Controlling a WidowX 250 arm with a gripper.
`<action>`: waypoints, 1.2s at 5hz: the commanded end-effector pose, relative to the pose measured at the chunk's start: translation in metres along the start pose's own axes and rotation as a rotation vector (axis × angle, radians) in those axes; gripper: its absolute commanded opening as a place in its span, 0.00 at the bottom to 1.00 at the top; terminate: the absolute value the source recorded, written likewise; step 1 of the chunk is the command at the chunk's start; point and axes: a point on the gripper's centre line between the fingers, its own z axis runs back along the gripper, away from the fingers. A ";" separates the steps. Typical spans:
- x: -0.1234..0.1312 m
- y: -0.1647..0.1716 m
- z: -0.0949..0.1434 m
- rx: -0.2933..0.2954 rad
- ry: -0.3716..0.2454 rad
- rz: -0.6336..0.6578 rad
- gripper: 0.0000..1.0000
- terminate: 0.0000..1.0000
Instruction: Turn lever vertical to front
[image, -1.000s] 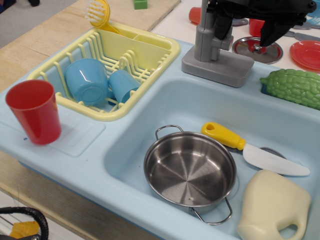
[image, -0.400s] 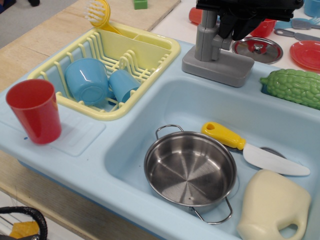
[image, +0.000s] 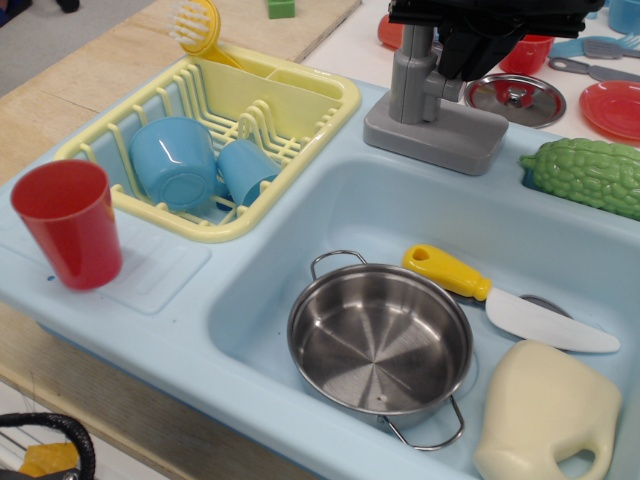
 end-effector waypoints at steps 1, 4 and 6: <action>-0.022 0.008 0.021 -0.056 -0.007 0.052 0.00 0.00; -0.047 0.021 -0.001 -0.120 0.042 0.131 0.00 0.00; -0.057 0.026 0.003 -0.076 0.183 0.196 1.00 0.00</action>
